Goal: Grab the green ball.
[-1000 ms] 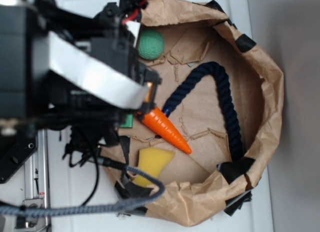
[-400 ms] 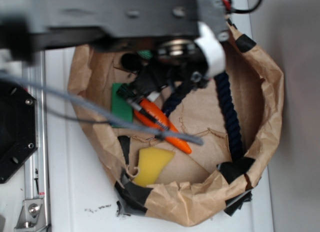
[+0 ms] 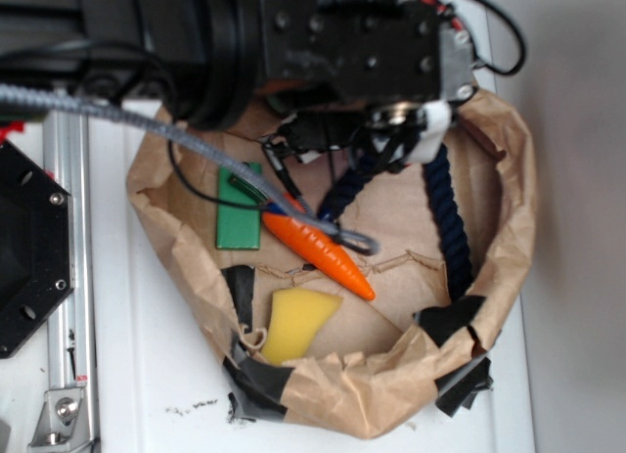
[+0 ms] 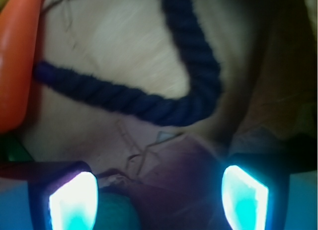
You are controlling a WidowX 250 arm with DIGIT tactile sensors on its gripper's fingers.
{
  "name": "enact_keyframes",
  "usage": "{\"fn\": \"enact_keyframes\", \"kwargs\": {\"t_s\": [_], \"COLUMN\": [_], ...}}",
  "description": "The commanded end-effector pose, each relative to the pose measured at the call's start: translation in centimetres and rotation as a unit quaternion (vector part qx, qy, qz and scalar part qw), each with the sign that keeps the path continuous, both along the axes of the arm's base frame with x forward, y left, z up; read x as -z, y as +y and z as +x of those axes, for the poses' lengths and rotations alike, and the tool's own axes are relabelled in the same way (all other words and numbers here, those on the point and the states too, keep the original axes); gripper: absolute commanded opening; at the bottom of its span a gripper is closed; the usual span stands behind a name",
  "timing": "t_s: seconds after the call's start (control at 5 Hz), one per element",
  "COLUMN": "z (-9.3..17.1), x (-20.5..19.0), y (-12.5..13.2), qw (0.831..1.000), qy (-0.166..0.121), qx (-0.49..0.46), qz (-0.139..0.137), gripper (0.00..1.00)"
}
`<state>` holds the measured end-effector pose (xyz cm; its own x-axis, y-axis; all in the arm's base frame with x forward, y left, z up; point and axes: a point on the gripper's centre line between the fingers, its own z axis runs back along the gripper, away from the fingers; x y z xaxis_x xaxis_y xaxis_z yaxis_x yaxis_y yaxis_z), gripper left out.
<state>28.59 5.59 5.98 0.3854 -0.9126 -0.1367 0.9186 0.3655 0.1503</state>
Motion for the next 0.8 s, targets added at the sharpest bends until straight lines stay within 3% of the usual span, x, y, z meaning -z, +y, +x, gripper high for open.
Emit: {"fn": "enact_keyframes", "kwargs": {"t_s": [0.0,0.2,0.4,0.6], "z": [-3.5,-3.8,-3.3,-3.2], "x": [-3.4,-4.0,-2.4,-2.0], "y": [-3.3,-3.7,-3.7,-2.5], "qw": [0.996,0.995,0.996,0.997], "qy": [-0.037,-0.042,-0.02,-0.017], "qx": [0.083,0.089,0.09,0.077], "qz": [-0.016,-0.018,-0.004,0.009], "gripper": [1.0,1.0,1.0,1.0]}}
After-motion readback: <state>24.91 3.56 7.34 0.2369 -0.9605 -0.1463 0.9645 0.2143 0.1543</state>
